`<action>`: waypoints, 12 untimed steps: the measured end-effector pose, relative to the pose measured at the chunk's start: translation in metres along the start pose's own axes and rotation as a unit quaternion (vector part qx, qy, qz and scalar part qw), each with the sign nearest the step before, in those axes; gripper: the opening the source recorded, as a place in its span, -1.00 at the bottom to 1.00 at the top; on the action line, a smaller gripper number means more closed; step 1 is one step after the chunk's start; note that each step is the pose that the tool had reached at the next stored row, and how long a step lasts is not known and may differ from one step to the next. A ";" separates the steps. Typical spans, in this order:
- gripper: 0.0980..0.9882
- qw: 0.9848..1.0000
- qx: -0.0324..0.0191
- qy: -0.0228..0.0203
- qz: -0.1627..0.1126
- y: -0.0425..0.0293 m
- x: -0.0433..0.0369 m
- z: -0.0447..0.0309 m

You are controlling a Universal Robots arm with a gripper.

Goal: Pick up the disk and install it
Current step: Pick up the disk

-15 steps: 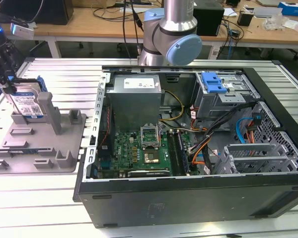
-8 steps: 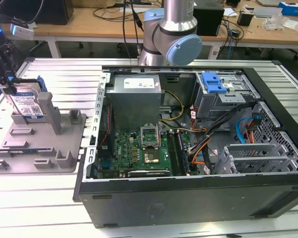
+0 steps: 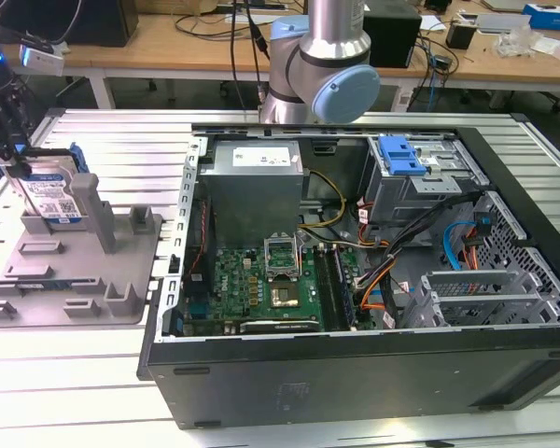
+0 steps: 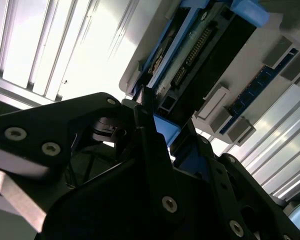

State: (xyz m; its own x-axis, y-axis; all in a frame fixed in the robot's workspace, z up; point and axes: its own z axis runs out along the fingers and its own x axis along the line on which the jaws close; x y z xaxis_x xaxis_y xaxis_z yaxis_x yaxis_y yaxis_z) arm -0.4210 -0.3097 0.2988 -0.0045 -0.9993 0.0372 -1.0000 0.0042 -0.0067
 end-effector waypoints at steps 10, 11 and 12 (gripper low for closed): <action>-0.40 1.000 0.000 0.002 0.000 -0.0007 0.0012 -0.0468; -0.40 1.000 0.000 0.002 0.000 -0.0011 0.0016 -0.0560; -0.40 1.000 0.000 0.002 0.000 -0.0013 0.0019 -0.0645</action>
State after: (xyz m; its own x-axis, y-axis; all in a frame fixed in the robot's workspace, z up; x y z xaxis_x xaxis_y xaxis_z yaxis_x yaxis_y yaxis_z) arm -0.4201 -0.3092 0.3633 -0.0046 -0.9992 0.0406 -1.0000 0.0043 -0.0070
